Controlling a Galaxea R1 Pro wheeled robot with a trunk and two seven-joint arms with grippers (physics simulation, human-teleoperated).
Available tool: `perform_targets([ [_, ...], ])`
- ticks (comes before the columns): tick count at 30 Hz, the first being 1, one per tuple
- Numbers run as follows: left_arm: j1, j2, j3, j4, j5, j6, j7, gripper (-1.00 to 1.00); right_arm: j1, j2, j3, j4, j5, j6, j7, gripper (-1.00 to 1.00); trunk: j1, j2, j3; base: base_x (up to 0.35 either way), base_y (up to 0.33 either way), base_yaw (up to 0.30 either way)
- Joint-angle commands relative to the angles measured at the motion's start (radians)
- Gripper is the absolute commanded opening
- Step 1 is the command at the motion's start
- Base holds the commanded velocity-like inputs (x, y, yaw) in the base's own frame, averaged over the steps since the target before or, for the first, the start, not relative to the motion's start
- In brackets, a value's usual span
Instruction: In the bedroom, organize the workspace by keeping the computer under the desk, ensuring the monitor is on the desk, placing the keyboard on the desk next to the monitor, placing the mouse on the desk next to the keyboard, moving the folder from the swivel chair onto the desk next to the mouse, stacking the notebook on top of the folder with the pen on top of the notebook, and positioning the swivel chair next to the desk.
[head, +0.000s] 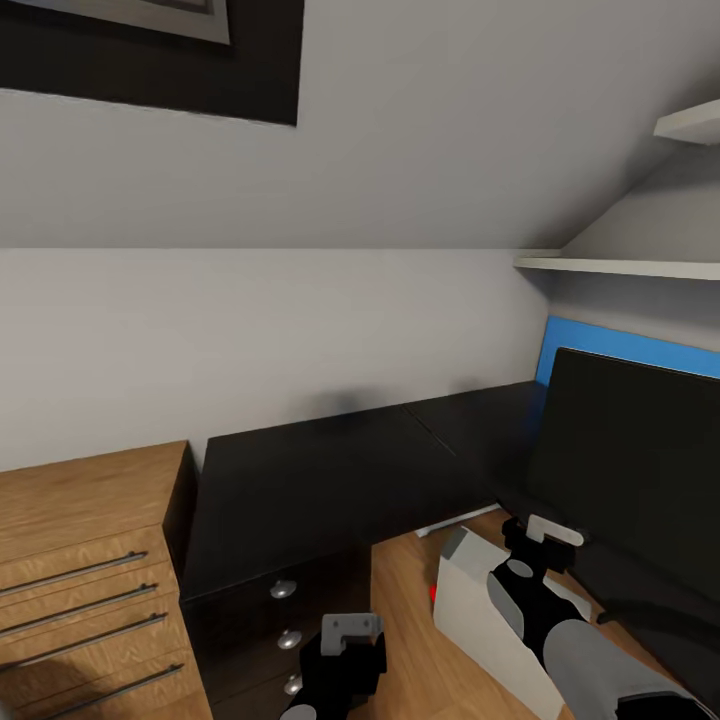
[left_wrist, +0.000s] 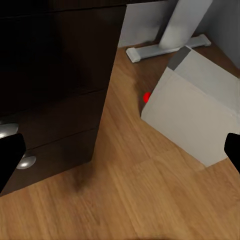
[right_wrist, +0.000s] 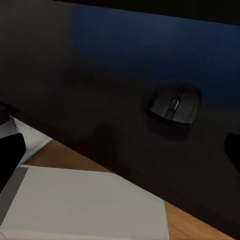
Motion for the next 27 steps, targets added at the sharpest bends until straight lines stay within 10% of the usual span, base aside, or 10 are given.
perform_targets([
  [1, -0.001, 0.000, -0.003, -0.002, 0.004, 0.003, 0.007, 1.00, -0.001, -0.002, 0.008, 0.000, -0.011, -0.004, -0.004, 1.00, 0.000, -0.001, -0.001, 0.018, -0.016, 0.000],
  [18, -0.001, -0.007, -0.026, -0.005, 0.009, 0.003, 0.007, 1.00, -0.003, -0.031, 0.003, 0.000, -0.019, 0.004, -0.004, 1.00, 0.000, -0.001, -0.001, 0.004, -0.003, 0.000],
  [27, -0.001, -0.012, -0.025, -0.005, 0.012, 0.003, 0.007, 1.00, -0.003, -0.066, -0.030, 0.000, -0.180, 0.001, 0.003, 1.00, 0.000, -0.001, -0.001, 0.000, 0.000, 0.000],
])
